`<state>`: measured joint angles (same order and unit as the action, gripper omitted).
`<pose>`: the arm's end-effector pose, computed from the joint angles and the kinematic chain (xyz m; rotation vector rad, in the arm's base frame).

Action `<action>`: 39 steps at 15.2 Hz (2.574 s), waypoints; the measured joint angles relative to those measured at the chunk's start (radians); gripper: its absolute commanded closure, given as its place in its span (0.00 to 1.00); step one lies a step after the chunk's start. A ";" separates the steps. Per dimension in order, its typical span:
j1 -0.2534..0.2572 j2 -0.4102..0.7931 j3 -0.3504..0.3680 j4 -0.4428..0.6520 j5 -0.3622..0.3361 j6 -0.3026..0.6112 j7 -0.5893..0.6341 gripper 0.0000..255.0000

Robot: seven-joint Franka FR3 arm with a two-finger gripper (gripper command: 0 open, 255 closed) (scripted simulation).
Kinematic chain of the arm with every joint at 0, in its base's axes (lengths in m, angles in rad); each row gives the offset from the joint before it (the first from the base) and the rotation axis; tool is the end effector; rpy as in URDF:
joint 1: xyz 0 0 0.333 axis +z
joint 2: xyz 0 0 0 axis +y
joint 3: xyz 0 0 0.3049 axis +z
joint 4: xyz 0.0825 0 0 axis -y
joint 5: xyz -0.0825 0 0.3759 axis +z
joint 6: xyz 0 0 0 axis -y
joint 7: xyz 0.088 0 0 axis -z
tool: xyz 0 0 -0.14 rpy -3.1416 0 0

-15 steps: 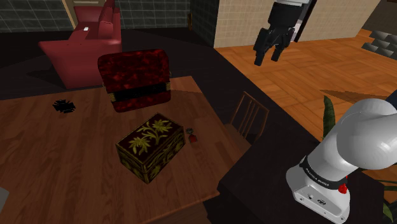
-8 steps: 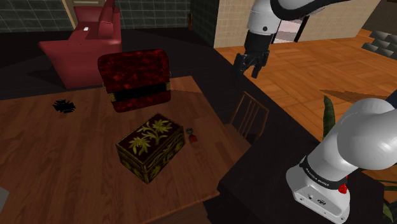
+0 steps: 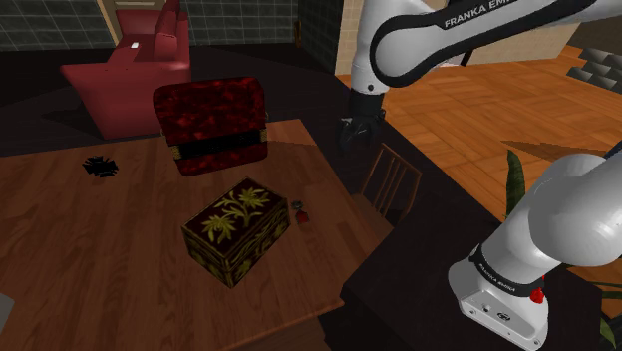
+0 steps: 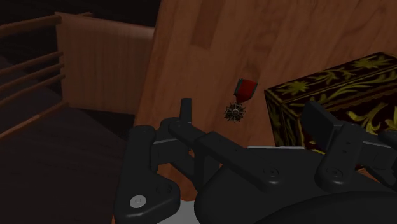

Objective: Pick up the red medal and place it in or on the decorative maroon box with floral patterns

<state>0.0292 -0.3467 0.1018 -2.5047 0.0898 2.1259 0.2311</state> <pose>0.4121 0.0594 0.3648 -3.0971 0.2410 0.0615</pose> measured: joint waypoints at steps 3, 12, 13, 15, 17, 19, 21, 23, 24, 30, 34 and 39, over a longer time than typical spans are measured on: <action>0.004 0.108 0.016 -0.005 -0.005 0.108 0.015 0.00; 0.020 0.477 0.044 0.116 -0.068 0.338 0.088 0.00; 0.024 0.513 0.044 0.135 -0.077 0.353 0.097 0.00; 0.034 0.589 0.042 0.171 -0.097 0.388 0.117 0.00; 0.045 0.673 0.035 0.218 -0.117 0.419 0.134 0.00; 0.058 0.750 0.028 0.267 -0.134 0.443 0.149 0.00; 0.074 0.831 0.018 0.327 -0.149 0.462 0.167 0.00; 0.083 0.892 0.008 0.373 -0.159 0.477 0.176 0.00; 0.087 0.915 0.004 0.383 -0.162 0.490 0.179 0.00; 0.102 1.012 -0.007 0.425 -0.172 0.542 0.187 0.00; 0.104 1.025 -0.008 0.423 -0.174 0.555 0.188 0.00; 0.105 1.026 -0.007 0.421 -0.173 0.557 0.187 1.00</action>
<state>0.1342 0.6790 0.0951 -2.0839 -0.0837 2.6828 0.4182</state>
